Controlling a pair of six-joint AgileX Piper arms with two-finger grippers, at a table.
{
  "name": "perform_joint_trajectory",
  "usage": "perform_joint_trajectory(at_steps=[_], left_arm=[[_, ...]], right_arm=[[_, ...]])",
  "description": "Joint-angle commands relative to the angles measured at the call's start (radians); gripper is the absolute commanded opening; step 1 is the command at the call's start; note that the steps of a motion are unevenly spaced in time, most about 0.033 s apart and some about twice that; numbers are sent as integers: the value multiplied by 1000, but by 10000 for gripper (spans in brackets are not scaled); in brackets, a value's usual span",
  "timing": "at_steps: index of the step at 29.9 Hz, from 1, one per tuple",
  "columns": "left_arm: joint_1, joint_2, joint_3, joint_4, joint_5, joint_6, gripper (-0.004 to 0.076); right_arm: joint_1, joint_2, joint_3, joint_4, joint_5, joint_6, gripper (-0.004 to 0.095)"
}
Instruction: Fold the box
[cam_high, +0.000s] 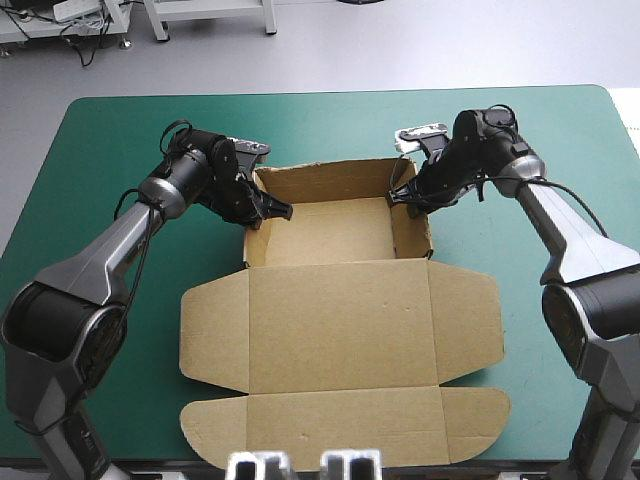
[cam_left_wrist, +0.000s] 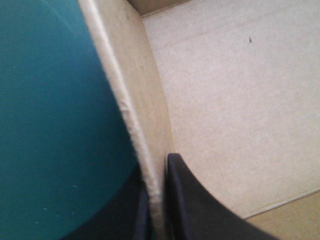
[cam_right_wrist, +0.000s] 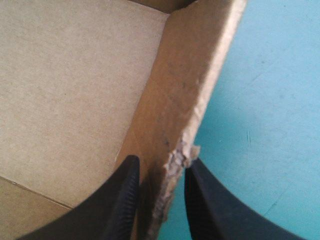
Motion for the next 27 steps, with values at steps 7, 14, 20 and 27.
perform_joint_trajectory(at_steps=[7, 14, 20, 27], left_arm=[[-5, 1, -174, -39, 116, 29, 385], [-4, 1, -230, -16, 142, 28, 475], [-4, -17, -271, 53, 157, 16, 475], [-5, -144, -357, 32, 157, 16, 379]], right_arm=[[2, -53, -42, 1, -28, -8, 445], [2, -53, -90, 2, -8, -7, 470], [2, -53, -208, -2, 51, -6, 470], [2, -108, -362, -23, 116, 15, 467]])
